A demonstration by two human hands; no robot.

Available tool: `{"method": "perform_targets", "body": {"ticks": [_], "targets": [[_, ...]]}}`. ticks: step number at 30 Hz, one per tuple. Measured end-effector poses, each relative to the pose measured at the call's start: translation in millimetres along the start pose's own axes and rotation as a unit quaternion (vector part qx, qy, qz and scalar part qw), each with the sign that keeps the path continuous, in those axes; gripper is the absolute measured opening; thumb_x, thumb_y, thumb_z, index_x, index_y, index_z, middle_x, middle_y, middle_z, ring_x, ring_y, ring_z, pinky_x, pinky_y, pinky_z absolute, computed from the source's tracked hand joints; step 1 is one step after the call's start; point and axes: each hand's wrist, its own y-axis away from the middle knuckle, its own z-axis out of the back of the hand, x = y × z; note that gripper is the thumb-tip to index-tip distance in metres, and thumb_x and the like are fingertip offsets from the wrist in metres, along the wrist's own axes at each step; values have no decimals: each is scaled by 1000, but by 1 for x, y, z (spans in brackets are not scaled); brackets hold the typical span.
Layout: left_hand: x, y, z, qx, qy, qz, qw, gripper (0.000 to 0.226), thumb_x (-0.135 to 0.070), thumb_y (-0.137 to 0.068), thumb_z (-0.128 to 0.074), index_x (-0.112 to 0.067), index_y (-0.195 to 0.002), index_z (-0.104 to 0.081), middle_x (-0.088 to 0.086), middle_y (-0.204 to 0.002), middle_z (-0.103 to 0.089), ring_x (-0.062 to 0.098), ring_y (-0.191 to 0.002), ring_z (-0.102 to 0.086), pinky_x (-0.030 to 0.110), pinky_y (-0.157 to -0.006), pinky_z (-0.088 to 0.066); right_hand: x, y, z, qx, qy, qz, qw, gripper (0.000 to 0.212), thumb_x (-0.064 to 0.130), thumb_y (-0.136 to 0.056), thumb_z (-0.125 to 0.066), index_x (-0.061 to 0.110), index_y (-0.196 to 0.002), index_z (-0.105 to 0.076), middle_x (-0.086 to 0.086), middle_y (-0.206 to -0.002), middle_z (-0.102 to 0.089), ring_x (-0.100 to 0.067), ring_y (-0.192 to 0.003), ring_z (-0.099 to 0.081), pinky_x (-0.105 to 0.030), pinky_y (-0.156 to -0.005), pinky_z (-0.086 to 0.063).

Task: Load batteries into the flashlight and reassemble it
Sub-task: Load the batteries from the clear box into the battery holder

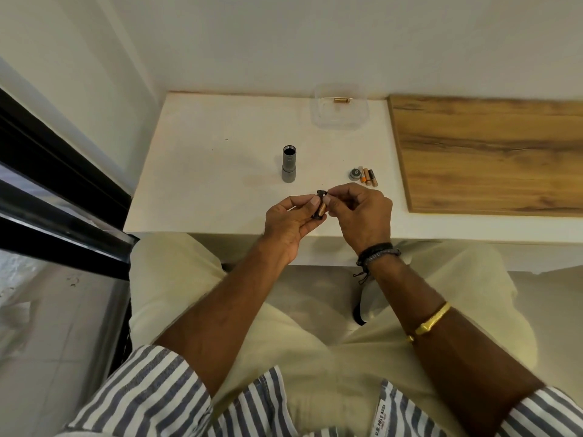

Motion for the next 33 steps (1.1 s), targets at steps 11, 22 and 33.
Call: {"method": "perform_targets", "body": {"ticks": [11, 22, 33], "targets": [[0, -2, 1, -3, 6, -15, 1000, 15, 0, -89, -70, 2, -104, -70, 22, -106, -74, 32, -93, -75, 36, -78, -62, -2, 8, -10, -14, 25, 32, 999, 17, 9, -91, -74, 7, -107, -79, -11, -100, -76, -21, -93, -71, -33, -87, -59], [-4, -14, -7, 39, 17, 46, 998, 17, -6, -95, -64, 3, -110, -65, 22, -105, -74, 34, -98, -74, 37, -81, -61, -12, -16, -5, -11, -54, -85, 995, 20, 17, -82, -84, 23, -94, -70, 7, -76, -74, -5, -69, -72, -17, -66, -60], [-16, -41, -19, 23, 78, 78, 994, 30, -7, -100, -56, 8, -126, -56, 27, -116, -70, 35, -105, -72, 40, -87, -61, -26, -60, -3, -26, -193, -149, 969, 11, 6, -86, -78, 7, -96, -75, -13, -83, -75, -20, -72, -72, -36, -68, -63]]}}
